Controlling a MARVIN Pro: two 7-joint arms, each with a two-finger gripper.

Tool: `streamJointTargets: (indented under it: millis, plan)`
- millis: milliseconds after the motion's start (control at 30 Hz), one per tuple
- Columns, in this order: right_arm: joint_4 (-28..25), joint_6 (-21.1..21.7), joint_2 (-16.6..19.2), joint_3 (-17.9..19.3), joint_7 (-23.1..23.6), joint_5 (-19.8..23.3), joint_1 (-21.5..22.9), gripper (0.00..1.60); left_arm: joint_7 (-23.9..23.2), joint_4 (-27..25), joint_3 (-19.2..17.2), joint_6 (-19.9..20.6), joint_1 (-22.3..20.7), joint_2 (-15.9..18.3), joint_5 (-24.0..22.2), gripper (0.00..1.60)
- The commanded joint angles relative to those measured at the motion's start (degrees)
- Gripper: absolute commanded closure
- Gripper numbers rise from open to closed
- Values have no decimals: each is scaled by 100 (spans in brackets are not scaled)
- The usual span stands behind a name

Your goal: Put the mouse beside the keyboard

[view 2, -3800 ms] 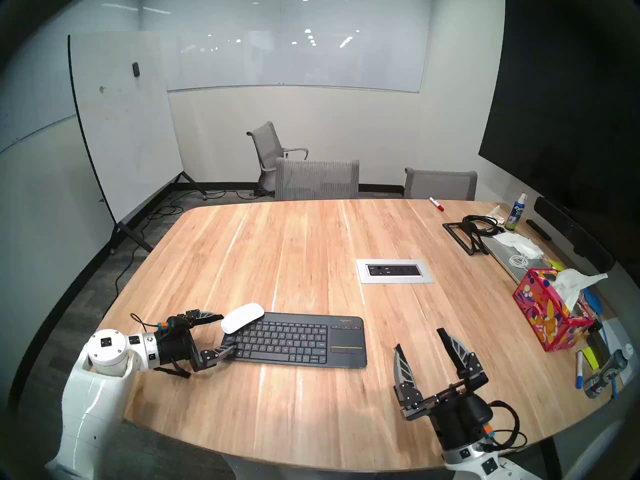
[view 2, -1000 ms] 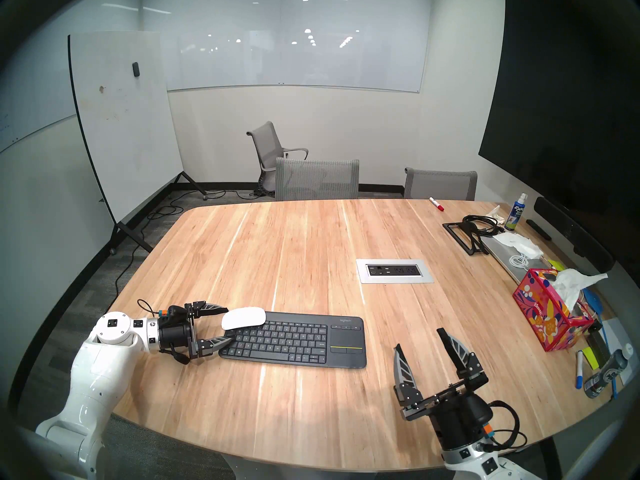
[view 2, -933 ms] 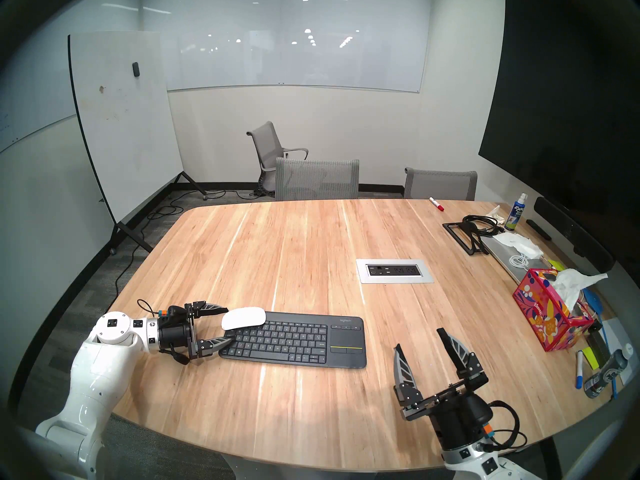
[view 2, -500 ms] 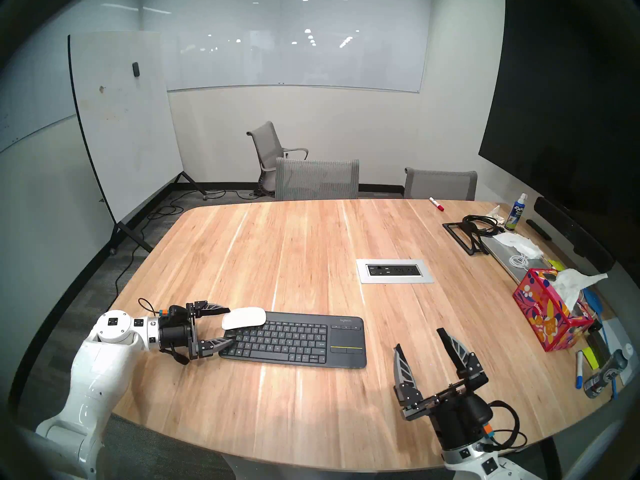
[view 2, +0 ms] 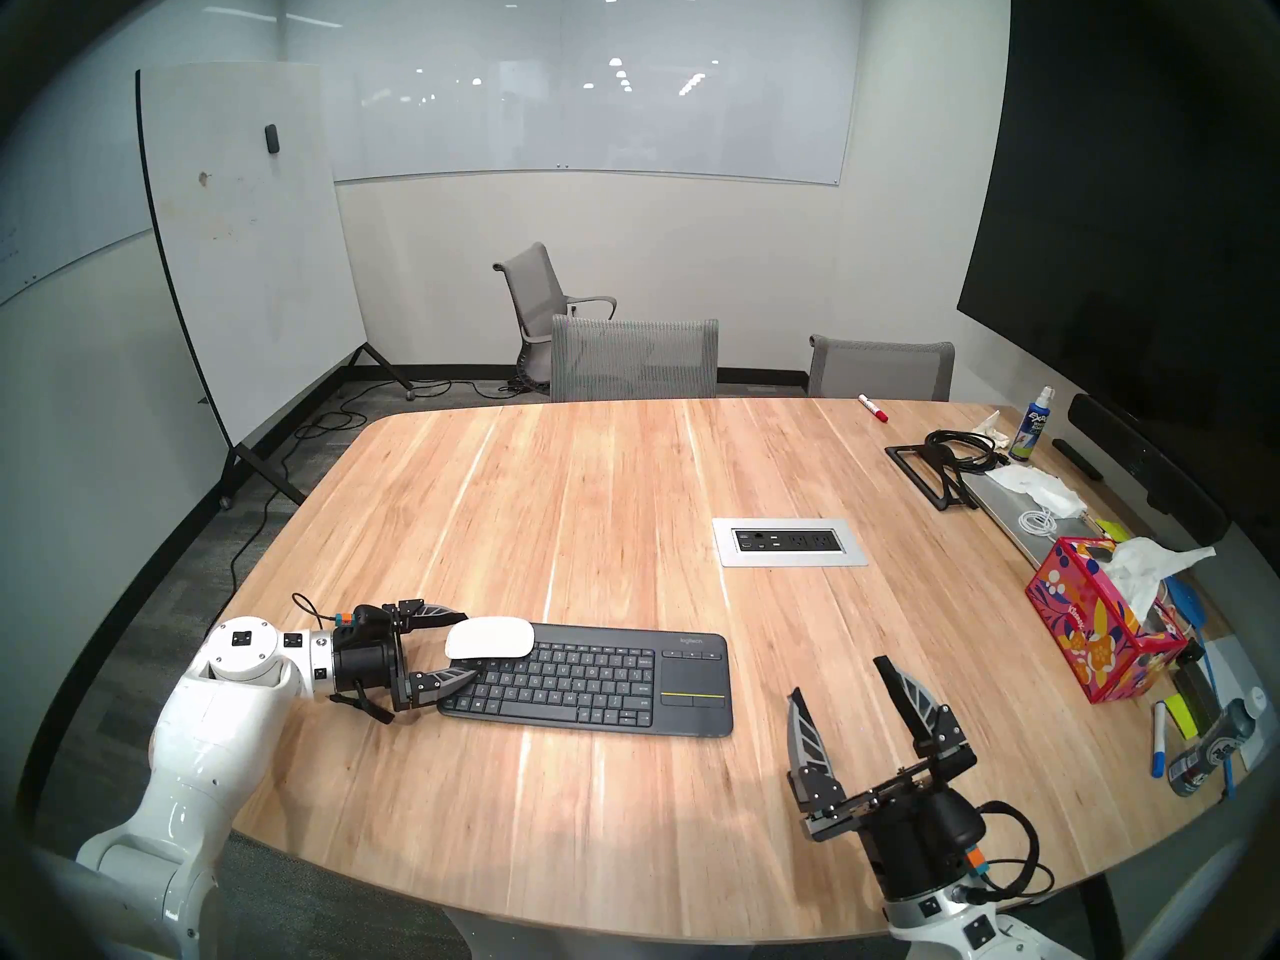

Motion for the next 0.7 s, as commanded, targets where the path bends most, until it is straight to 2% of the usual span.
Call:
streamJointTargets:
  millis: [0, 267, 300, 333, 367, 400, 667]
  plan:
    - [-68, -7, -9, 5, -6, -10, -14, 0, 52, 21, -38, -11, -149, -37, -39, 0]
    - [-68, -6, -9, 5, -6, -10, -14, 0, -127, 281, 8, -168, -298, -3, -70, 0]
    - [-68, -6, -9, 5, -6, -10, -14, 0, -157, 311, 24, -206, -314, 8, -65, 12]
    - [-68, -7, -9, 5, -6, -10, -14, 0, -246, 390, 32, -267, -351, 10, -106, 46]
    - [-69, -6, -9, 5, -6, -10, -14, 0, -258, 403, 35, -281, -351, 10, -102, 124]
    - [-69, -6, -9, 5, -6, -10, -14, 0, -293, 432, 37, -305, -363, 9, -106, 160]
    - [-69, -6, -8, 5, -6, -10, -15, 0, -461, 508, 23, -408, -389, -9, -171, 160]
